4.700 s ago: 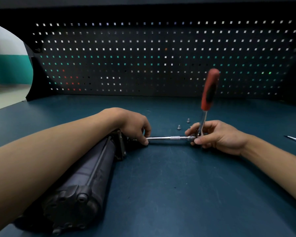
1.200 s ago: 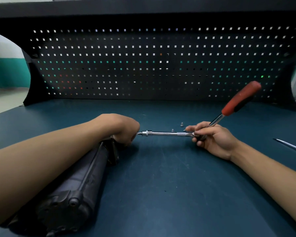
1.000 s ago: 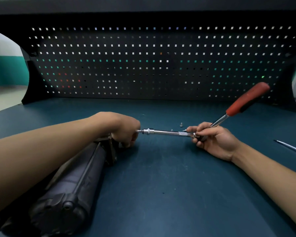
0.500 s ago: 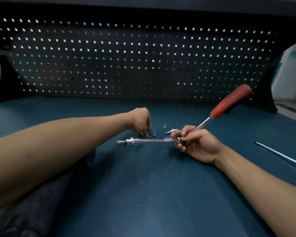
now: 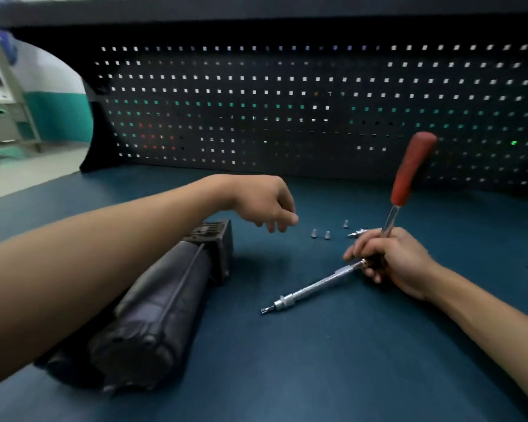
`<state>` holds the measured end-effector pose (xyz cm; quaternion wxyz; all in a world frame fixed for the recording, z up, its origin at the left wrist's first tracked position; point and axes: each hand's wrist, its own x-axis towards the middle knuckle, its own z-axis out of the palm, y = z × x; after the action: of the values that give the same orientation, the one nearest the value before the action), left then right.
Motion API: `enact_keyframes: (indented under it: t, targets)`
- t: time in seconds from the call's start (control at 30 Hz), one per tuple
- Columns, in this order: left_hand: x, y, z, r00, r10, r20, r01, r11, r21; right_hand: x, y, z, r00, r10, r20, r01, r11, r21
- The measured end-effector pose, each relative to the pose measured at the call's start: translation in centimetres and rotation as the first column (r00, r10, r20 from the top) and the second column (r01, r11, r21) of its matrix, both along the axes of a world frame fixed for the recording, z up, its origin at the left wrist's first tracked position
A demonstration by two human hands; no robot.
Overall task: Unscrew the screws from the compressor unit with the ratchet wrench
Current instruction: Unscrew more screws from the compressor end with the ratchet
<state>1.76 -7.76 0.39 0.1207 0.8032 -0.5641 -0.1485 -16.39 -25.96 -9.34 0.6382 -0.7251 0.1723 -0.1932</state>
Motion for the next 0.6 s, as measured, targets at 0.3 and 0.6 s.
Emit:
enact_keyframes:
  t: [0.3,0.6]
  targets:
    - [-1.1,2.9,-1.5,0.993,-0.094,-0.075,0.11,0.961,0.254,0.8,3.9,0.5,0.945,-0.309,-0.109,0.31,0.951,-0.005]
    - [-0.5,2.7,-2.3,0.992,-0.114,-0.056,0.125,0.96,0.251,0.9,5.7,1.0,0.922,-0.355,-0.156,0.365,0.93,0.042]
